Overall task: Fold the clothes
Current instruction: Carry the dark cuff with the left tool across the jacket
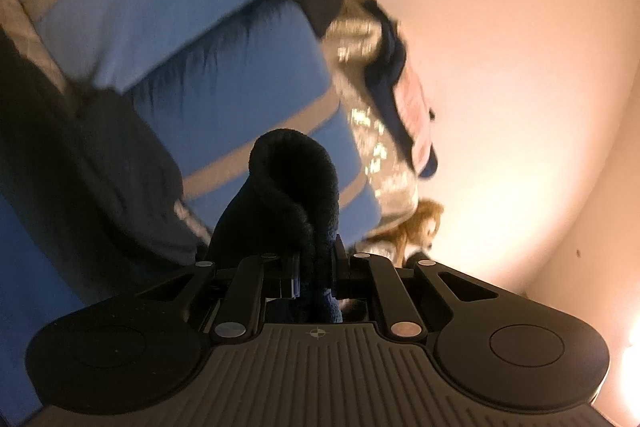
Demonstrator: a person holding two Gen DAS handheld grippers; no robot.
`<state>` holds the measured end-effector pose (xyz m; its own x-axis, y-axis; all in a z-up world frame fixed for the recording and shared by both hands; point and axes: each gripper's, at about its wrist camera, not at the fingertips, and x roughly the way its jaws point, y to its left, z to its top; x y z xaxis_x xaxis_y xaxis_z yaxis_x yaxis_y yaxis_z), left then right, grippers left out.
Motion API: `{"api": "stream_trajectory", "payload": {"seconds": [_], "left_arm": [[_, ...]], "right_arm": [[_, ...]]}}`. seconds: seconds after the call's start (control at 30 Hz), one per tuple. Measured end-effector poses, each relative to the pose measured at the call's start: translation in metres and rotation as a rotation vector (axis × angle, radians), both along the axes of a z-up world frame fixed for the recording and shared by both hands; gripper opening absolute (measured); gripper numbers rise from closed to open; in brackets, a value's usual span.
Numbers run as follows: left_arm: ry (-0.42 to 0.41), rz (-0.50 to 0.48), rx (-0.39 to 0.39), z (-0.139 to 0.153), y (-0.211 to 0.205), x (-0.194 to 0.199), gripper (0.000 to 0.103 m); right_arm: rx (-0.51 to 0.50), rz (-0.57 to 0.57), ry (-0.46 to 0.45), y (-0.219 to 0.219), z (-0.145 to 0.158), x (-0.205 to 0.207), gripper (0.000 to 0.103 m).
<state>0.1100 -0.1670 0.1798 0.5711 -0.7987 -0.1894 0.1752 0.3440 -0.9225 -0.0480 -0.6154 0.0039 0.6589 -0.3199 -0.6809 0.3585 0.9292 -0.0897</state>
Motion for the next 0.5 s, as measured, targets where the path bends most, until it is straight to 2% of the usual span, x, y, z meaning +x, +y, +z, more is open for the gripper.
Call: {"api": "stream_trajectory", "payload": {"seconds": [0.07, 0.13, 0.27, 0.33, 0.5], "left_arm": [[0.001, 0.022, -0.007, 0.004, 0.011, 0.004, 0.013], [0.007, 0.033, -0.004, 0.005, 0.017, 0.005, 0.013], [-0.014, 0.046, 0.048, 0.008, 0.021, 0.003, 0.013], [-0.018, 0.054, 0.083, 0.009, 0.021, 0.004, 0.013], [-0.005, 0.077, 0.085, 0.01, 0.028, 0.007, 0.013]], "right_arm": [[0.036, -0.05, 0.02, -0.009, 0.001, 0.006, 0.103], [0.13, -0.077, -0.004, -0.024, 0.006, 0.009, 0.103], [0.267, -0.109, -0.014, -0.039, 0.013, 0.02, 0.103], [0.317, -0.126, 0.005, -0.041, 0.008, 0.026, 0.103], [0.51, -0.16, 0.013, -0.051, -0.009, 0.029, 0.103]]}}
